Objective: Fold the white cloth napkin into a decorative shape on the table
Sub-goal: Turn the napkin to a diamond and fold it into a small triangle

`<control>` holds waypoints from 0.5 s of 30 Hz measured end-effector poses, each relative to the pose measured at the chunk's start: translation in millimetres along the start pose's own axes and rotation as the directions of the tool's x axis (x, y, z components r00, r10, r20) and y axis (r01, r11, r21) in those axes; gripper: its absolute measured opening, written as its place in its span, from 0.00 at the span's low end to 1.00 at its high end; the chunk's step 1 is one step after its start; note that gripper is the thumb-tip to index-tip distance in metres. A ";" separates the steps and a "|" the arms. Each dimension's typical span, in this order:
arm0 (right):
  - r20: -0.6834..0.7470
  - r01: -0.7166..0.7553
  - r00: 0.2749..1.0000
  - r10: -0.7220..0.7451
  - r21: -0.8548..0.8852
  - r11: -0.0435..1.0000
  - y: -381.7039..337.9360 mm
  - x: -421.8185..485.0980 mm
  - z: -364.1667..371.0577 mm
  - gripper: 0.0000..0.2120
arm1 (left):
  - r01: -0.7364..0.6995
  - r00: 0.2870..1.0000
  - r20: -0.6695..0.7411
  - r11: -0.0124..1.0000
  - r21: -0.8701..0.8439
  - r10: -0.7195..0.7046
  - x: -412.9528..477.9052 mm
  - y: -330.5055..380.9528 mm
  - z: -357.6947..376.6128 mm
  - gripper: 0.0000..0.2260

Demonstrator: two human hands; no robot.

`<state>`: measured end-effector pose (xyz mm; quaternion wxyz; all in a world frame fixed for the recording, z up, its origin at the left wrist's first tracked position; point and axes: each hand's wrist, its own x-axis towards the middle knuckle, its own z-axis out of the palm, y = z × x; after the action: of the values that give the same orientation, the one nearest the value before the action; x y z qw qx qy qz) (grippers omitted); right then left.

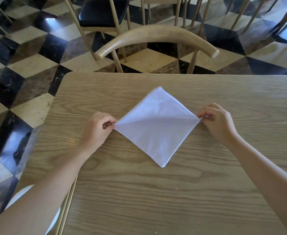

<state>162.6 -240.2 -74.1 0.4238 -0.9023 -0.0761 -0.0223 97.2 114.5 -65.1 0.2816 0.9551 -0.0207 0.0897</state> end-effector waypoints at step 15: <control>-0.017 -0.044 0.999 0.043 -0.026 0.999 -0.2 -5.4 1.7 0.19 | -0.090 0.995 -0.039 0.986 0.140 0.097 -13.6 -1.3 4.4 0.11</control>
<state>157.3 -239.4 -75.6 0.4130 -0.9090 -0.0526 -0.0216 84.6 113.1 -71.9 0.2108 0.9680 -0.0528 0.1259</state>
